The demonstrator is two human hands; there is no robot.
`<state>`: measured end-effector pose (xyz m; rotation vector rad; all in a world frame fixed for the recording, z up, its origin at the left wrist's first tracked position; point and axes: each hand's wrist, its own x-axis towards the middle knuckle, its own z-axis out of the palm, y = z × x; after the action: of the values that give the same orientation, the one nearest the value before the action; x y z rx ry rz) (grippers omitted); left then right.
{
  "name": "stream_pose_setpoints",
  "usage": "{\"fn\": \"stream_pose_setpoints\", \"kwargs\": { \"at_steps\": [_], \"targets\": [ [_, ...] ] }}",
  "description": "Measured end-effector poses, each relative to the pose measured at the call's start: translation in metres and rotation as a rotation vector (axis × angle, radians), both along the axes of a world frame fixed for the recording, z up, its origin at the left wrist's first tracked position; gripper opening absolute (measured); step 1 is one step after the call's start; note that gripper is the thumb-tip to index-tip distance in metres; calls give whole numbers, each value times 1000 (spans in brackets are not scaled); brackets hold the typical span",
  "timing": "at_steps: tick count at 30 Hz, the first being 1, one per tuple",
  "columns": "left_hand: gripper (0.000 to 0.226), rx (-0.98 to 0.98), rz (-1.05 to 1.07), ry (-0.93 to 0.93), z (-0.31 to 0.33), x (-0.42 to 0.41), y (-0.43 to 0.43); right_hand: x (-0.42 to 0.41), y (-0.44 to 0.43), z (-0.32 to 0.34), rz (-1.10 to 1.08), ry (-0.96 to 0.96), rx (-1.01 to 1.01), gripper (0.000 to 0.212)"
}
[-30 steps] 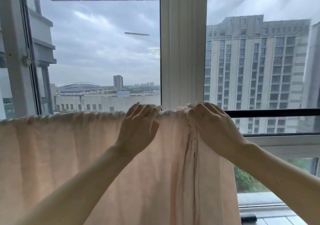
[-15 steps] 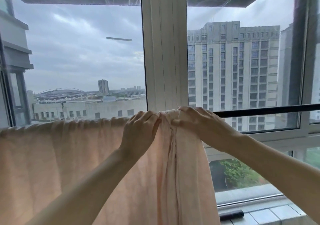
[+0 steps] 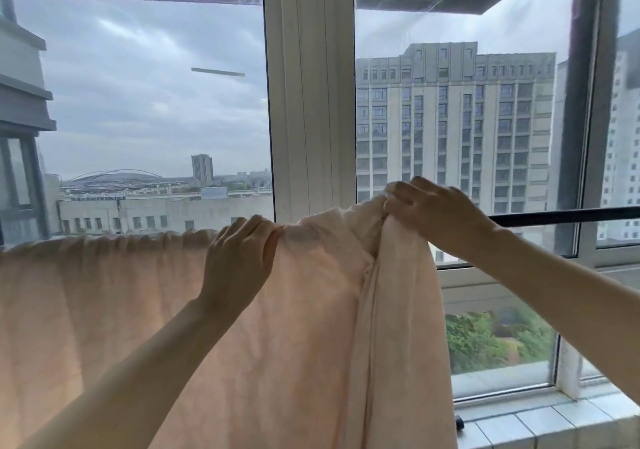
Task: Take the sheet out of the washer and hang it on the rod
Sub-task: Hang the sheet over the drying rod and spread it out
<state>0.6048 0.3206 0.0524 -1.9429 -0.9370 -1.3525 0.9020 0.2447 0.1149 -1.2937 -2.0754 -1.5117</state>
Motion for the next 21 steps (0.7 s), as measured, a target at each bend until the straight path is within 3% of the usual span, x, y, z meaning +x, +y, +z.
{"fn": "stream_pose_setpoints", "kwargs": {
  "at_steps": [6, 13, 16, 21],
  "targets": [
    [31, -103, 121, -103, -3, 26, -12, 58, -18, -14, 23, 58, 54, 54],
    [30, -137, 168, -52, -10, 68, -29, 70, -39, -20, 92, 111, -295, 65],
    [30, -108, 122, -42, -11, 82, -33, 57, -50, -10, 51, 113, -378, 54],
    [30, -72, 78, -1, -8, 90, -39, 33, -45, -14, 174, 273, -281, 33]
  ]
}}
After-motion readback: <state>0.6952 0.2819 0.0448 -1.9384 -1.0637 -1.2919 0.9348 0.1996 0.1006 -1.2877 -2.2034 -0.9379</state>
